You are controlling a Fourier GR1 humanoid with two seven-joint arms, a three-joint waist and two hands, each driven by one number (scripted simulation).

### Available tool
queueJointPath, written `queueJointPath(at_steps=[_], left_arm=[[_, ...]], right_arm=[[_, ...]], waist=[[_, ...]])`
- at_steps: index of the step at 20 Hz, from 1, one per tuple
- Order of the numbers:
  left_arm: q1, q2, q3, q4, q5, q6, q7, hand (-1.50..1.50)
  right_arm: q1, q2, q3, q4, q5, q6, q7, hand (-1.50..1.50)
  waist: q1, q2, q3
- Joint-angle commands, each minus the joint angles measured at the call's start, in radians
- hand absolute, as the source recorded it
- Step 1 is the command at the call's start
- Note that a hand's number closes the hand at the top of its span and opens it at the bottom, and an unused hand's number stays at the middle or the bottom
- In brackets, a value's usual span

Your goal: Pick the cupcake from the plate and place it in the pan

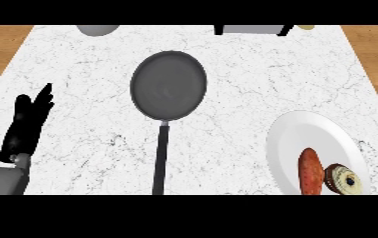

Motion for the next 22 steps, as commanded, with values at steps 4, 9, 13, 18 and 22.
queueJointPath(at_steps=[4, 9, 13, 18, 22], left_arm=[[-0.023, 0.011, 0.032, 0.005, -0.012, -0.025, 0.009, 0.00], [0.005, -0.027, 0.056, 0.012, -0.035, -0.020, 0.004, 0.00], [0.076, -0.040, 0.069, -0.085, -0.035, -0.038, 0.007, 0.00], [0.027, -0.067, 0.090, 0.035, -0.080, -0.050, -0.053, 0.00], [0.012, -0.102, 0.109, 0.057, -0.105, -0.056, -0.055, 0.00]], right_arm=[[-0.084, 0.008, 0.175, -0.065, 0.081, 0.123, 0.227, -1.50], [-0.209, 0.155, 0.291, 0.135, 0.240, 0.119, 0.183, -1.50], [-0.280, 0.202, 0.304, 0.145, 0.304, 0.172, 0.262, -1.50], [-0.112, 0.237, 0.281, 0.156, 0.417, 0.147, 0.109, -1.50], [-0.210, 0.321, 0.302, 0.158, 0.454, 0.231, 0.188, -1.50]], waist=[[-0.017, -0.007, 0.002], [-0.017, -0.006, 0.003], [-0.013, -0.007, 0.003], [-0.029, -0.008, 0.003], [-0.024, -0.007, 0.003]])
